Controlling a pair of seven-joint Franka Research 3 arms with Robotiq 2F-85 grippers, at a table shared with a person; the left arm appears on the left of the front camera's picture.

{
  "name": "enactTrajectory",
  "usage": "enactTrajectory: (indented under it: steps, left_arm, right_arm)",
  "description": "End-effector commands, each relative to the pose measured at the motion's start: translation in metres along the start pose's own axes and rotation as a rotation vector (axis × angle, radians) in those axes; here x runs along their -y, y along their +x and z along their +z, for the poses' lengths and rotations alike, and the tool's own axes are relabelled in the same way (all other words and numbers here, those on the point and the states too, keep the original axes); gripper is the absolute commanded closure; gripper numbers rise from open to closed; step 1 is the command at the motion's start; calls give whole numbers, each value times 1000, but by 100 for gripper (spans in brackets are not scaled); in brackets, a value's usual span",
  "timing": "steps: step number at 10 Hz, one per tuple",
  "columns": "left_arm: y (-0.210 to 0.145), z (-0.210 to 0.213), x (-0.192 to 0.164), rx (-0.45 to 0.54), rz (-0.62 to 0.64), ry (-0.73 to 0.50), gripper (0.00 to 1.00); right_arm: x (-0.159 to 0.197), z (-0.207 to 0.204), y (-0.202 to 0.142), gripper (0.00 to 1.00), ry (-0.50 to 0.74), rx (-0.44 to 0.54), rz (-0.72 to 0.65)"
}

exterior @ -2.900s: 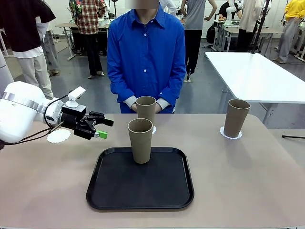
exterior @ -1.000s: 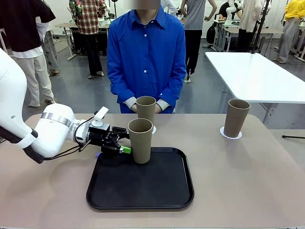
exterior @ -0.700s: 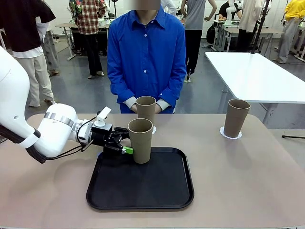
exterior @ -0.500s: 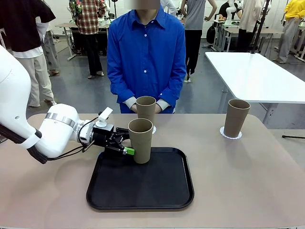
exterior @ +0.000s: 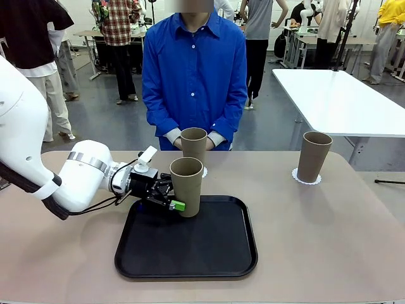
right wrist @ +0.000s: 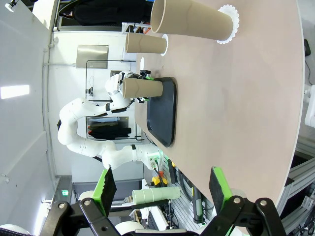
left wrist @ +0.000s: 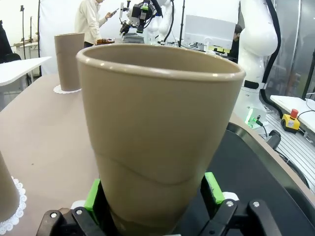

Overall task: Place coasters on the table and set cups on them.
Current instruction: Take one Reusable plastic cup from the Flat Tray and place it on a coaster set by the human.

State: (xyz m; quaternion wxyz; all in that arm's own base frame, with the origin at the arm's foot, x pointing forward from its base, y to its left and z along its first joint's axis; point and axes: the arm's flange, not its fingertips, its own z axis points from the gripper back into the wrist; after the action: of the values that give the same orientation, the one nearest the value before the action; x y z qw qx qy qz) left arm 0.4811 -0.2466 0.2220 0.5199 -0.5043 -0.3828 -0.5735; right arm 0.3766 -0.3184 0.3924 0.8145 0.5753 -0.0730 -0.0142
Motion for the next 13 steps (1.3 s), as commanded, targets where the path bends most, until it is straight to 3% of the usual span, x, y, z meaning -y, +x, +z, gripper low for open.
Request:
enactTrajectory:
  steps: [1,4,5,6,7,8,9,11,13]
  left_arm:
    - [2,-12,-6,-6,-24,-4,0]
    - [4,-16,-6,43,-65,-14,0]
    - [4,-14,-6,47,-79,-27,60]
    - [4,-13,-6,53,-78,-27,60]
    - [4,-12,-5,60,-76,-26,100]
    - [6,-9,-4,62,-74,-29,62]
    - [11,-4,-1,69,-76,-31,100]
    - [26,2,7,37,-44,-43,100]
    - [79,17,36,36,-44,-63,100]
  right_arm:
    - [-1,0,0,0,-3,1,-7]
    - [-1,0,0,0,-3,1,-7]
    - [-1,0,0,0,-3,1,-7]
    - [-1,0,0,0,-3,1,-7]
    - [-1,0,0,0,-3,1,-7]
    - [-1,0,0,0,-3,1,-7]
    - [-1,0,0,0,-3,1,-7]
    - [-1,0,0,0,-3,1,-7]
    - [-1,0,0,0,-3,1,-7]
